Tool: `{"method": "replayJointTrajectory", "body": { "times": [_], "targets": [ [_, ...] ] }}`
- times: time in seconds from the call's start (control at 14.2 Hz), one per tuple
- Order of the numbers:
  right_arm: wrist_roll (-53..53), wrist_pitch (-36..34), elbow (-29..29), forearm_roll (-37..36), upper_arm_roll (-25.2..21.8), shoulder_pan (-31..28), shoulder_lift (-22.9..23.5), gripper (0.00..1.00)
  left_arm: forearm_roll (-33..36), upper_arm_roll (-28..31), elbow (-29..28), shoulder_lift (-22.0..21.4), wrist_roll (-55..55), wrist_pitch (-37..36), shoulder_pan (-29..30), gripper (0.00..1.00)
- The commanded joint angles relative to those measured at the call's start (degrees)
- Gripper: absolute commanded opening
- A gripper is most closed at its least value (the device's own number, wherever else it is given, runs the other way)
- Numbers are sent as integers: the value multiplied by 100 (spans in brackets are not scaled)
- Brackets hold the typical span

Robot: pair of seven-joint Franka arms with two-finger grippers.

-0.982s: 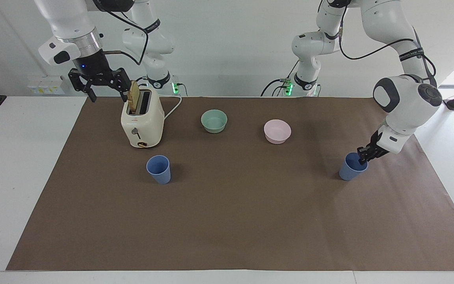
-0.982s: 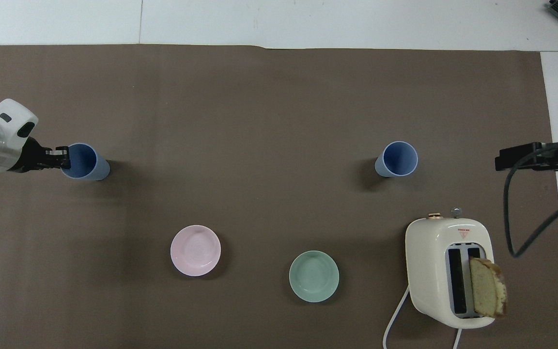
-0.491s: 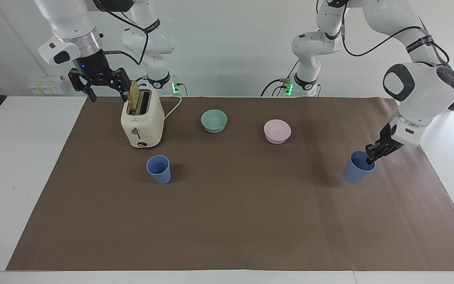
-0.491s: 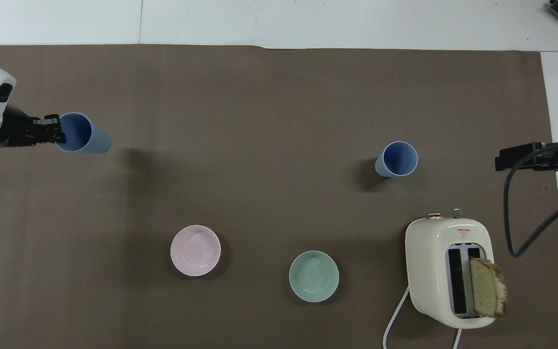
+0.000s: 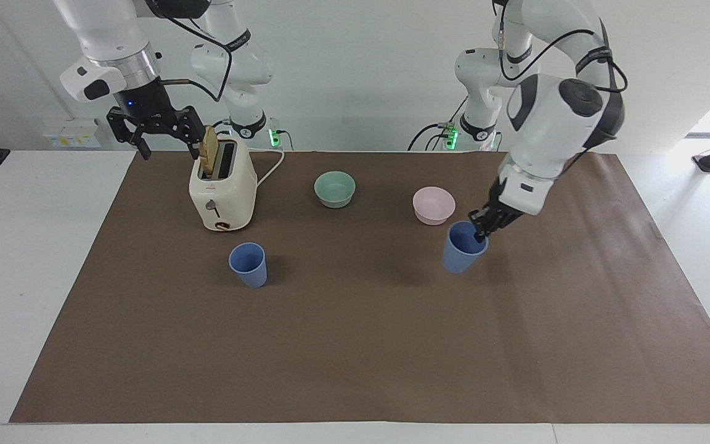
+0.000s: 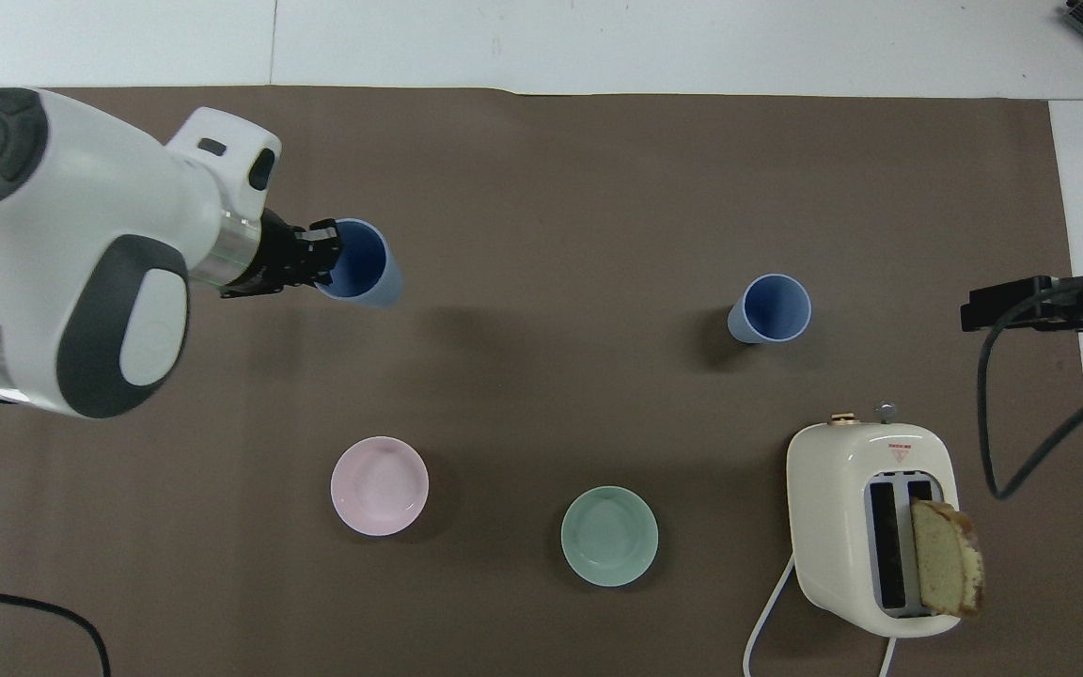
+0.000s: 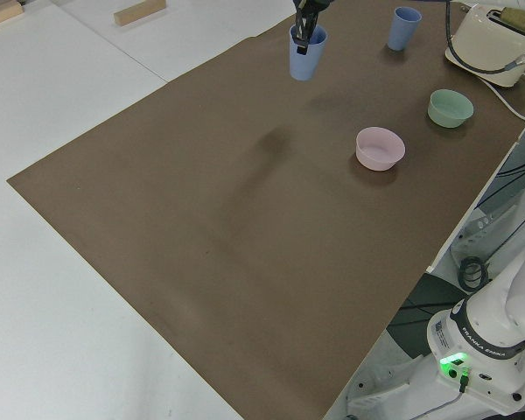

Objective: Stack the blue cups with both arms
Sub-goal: 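Carry the blue cup with the left gripper toward the table center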

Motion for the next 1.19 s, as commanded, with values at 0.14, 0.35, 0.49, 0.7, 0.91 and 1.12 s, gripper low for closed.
{"method": "replayJointTrajectory", "body": {
  "times": [0.14,0.35,0.49,0.7,0.91,1.12],
  "targets": [
    [-134,-49,-52,45,42,-88,-51,100,59,120,-301,375,-524,971,-1069,0],
    [-143,-49,-52,45,42,-79,-51,100,586,120,-354,638,-533,1069,-1298,0],
    [-134,-49,-52,45,42,-79,-51,100,604,111,-380,691,-515,1262,-1299,0],
    [-134,-49,-52,45,42,-79,-51,100,604,111,-547,744,-524,1420,-1325,0],
    [-143,-49,-43,45,42,-88,-51,100,587,111,-591,770,-586,1570,-1360,0],
    [-134,-49,-52,45,42,-79,-51,100,587,111,-714,762,-533,1710,-1316,0]
  ]
}}
